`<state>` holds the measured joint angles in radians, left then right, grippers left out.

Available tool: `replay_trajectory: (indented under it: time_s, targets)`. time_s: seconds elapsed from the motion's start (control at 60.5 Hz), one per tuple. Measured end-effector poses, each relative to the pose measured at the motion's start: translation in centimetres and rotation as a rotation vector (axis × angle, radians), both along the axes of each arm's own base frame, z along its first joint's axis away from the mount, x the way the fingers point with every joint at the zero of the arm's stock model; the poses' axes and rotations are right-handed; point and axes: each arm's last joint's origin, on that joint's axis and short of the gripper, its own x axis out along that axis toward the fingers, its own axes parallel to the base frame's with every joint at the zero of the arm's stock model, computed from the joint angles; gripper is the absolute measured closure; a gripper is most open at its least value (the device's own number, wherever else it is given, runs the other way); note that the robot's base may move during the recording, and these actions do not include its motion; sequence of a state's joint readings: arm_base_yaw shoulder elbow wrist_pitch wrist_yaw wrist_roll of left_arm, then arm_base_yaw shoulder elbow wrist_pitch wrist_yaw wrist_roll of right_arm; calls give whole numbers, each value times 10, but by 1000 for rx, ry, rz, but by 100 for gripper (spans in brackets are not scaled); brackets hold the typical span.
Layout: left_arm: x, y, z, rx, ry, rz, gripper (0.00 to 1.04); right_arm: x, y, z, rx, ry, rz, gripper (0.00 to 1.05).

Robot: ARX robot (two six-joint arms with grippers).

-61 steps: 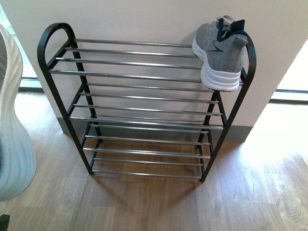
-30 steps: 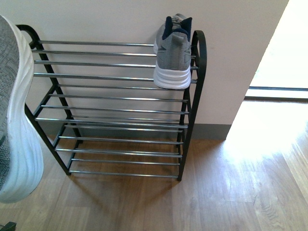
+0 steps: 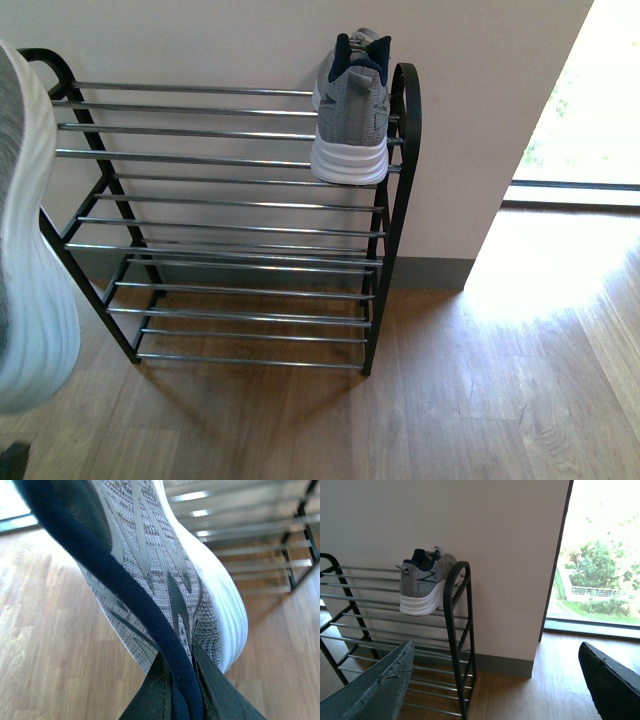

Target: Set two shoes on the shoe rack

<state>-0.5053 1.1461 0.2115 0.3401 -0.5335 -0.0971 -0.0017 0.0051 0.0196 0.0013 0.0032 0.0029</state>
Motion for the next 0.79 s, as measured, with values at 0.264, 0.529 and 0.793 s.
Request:
replay_trajectory:
  time_s: [0.264,0.529,0.793]
  targets:
    - [45,-29,41,-123,-96,-115,102,0,0,0,0,0,3,9]
    - [112,-70,46,-97,111,-386,102,0,0,0,0,0,3,9]
    - [182,-91,40,49,231,-440,102,0,0,0,0,0,3,9]
